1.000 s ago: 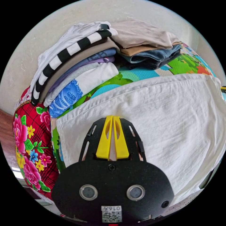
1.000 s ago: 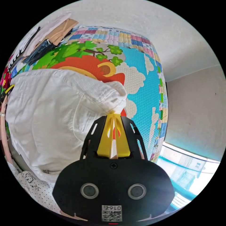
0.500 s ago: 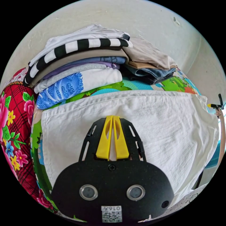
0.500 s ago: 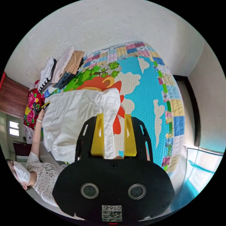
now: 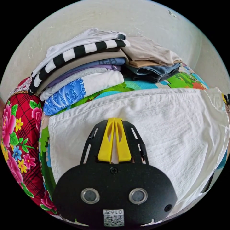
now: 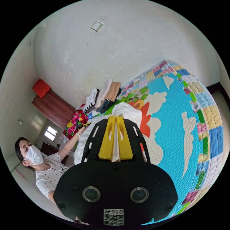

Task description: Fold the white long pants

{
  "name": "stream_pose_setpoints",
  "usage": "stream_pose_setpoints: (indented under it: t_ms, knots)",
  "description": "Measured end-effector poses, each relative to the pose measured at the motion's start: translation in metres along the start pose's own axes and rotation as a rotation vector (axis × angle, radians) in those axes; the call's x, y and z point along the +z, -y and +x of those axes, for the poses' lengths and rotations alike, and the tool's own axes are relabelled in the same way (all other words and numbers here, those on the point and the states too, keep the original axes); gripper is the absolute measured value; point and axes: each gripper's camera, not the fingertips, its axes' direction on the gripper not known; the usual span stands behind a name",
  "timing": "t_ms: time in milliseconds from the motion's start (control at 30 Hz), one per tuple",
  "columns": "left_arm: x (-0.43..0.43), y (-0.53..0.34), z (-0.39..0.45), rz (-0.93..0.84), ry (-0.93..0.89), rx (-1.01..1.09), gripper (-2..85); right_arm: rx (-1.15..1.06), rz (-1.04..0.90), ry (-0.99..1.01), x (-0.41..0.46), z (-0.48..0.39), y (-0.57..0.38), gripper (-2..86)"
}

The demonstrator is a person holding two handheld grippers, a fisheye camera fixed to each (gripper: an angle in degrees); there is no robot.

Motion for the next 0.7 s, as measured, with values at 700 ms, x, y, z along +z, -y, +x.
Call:
stream_pose_setpoints:
  t_ms: [700]
  knots:
    - [-0.041,-0.011,0.069,-0.069,0.166,0.047,-1.0,0.093,-0.002,-0.599,0.046,-0.014,0.000,11.0]
